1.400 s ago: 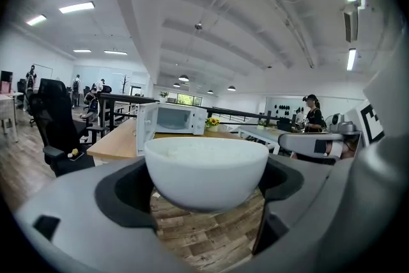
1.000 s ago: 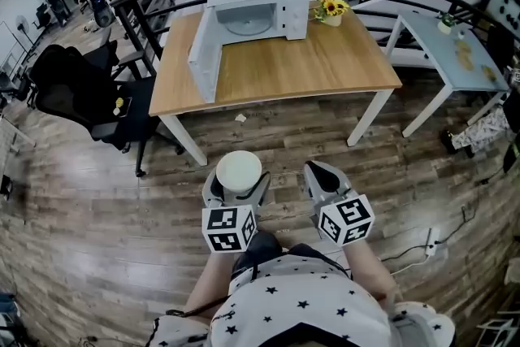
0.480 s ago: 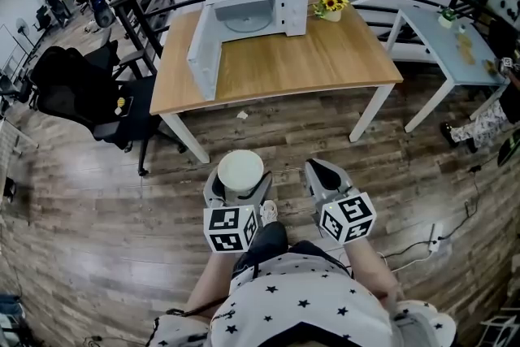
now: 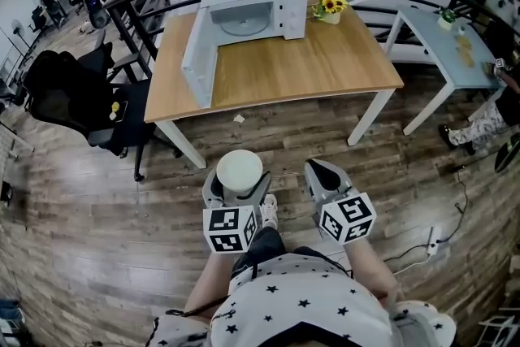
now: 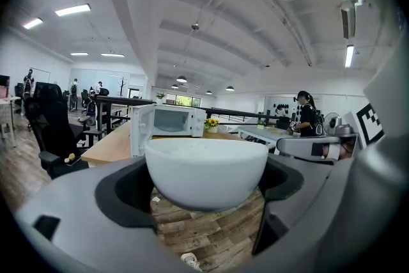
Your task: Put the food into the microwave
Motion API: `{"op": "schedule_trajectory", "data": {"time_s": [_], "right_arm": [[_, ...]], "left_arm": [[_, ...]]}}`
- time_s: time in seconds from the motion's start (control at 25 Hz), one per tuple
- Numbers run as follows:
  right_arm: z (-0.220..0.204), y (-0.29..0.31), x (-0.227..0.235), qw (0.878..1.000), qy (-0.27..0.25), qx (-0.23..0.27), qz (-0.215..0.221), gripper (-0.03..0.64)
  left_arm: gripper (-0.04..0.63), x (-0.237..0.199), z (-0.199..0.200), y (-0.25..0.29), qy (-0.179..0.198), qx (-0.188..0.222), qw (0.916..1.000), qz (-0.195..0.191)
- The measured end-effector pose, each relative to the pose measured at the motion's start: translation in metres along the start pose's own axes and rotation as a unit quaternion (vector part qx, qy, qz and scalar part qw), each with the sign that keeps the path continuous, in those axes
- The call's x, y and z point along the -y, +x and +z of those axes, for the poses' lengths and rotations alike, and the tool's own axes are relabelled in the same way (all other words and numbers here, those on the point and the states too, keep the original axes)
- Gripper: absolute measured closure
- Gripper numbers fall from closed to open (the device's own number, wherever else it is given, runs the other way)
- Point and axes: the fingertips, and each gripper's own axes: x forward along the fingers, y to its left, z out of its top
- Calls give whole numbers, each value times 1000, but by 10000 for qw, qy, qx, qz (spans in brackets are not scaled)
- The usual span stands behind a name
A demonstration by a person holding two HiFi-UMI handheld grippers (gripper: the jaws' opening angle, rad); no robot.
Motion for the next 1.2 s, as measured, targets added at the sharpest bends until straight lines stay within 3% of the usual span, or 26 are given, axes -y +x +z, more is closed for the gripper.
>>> {"op": "schedule_trajectory", "data": {"time_s": [1.2], "right_arm": [[72,202,114,9996,-64,-76,-256,611]], "left_arm": [[110,-84,90,220,99,-86,9993,-357]]}}
